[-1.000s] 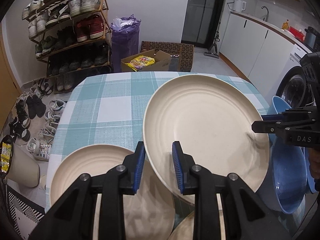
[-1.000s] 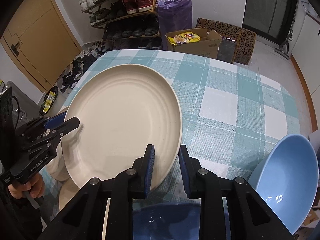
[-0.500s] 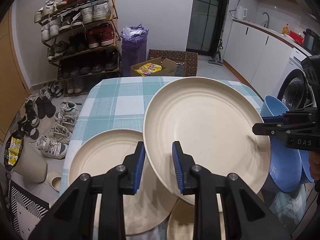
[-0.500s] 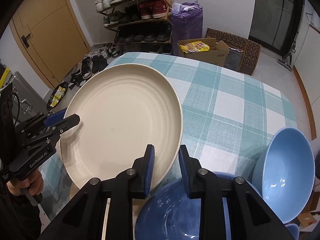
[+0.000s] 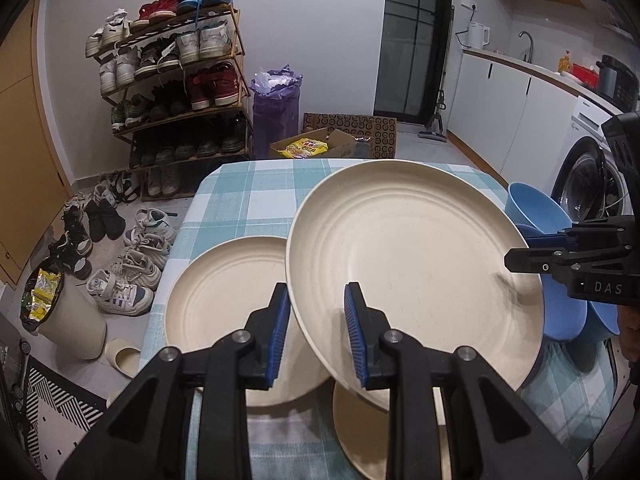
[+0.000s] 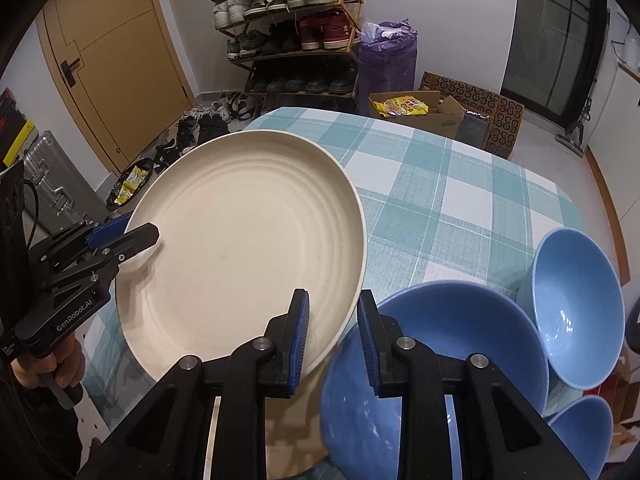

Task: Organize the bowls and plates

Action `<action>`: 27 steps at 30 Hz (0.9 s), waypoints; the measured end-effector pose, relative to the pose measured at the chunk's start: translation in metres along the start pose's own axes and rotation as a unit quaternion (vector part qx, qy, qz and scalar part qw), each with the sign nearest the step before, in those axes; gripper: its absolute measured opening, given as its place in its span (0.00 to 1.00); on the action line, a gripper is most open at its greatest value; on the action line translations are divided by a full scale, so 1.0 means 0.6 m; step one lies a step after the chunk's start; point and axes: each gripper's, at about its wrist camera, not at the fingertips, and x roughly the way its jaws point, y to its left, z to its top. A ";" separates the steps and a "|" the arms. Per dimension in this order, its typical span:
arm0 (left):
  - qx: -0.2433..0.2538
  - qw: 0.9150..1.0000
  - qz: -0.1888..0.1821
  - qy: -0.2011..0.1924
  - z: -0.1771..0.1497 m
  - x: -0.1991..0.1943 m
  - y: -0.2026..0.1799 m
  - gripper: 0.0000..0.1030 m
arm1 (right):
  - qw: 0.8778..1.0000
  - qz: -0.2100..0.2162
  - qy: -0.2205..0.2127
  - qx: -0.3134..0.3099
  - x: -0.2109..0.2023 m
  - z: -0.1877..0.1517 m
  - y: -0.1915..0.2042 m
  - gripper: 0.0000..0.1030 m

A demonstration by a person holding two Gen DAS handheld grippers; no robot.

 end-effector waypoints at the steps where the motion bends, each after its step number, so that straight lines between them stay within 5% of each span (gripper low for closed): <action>1: 0.001 1.000 0.001 -0.001 -0.005 -0.005 -0.001 0.25 | 1.000 0.000 -0.001 -0.001 -0.003 -0.006 0.004 0.24; 27: -0.004 1.000 0.004 -0.016 -0.087 -0.046 -0.005 0.25 | 1.000 -0.001 -0.007 -0.018 -0.023 -0.103 0.050 0.25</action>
